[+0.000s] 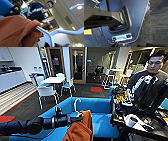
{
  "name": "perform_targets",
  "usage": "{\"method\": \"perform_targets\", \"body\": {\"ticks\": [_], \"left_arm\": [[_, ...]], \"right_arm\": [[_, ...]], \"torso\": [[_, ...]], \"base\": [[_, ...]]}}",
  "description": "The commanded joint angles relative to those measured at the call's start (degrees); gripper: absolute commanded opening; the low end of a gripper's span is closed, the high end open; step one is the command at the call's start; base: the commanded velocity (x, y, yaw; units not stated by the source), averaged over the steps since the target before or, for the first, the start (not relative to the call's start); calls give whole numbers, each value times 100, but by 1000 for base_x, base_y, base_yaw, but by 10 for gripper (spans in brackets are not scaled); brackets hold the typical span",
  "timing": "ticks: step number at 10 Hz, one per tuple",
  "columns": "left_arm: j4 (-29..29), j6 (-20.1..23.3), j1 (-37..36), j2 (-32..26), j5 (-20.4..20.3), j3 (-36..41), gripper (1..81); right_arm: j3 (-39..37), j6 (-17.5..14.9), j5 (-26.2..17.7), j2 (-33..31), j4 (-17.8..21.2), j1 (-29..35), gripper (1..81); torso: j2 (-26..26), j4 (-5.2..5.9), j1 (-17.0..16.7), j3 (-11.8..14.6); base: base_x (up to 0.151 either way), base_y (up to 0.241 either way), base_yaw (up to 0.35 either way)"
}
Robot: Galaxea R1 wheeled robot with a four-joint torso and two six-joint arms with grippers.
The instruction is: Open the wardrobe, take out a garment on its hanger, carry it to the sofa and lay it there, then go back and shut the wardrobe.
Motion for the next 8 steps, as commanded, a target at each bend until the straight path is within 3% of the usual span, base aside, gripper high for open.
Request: {"method": "perform_targets", "body": {"ticks": [1,8], "left_arm": [[110,-7,-858,-40,-488,262,10],[110,-7,-858,-22,-488,271,10]], "right_arm": [[21,-17,-342,-34,-41,93,811],[21,-17,-342,-34,-41,93,811]], "torso": [[0,0,3,0],[2,0,6,-2]], "base": [[77,0,0],[79,0,0]]}}
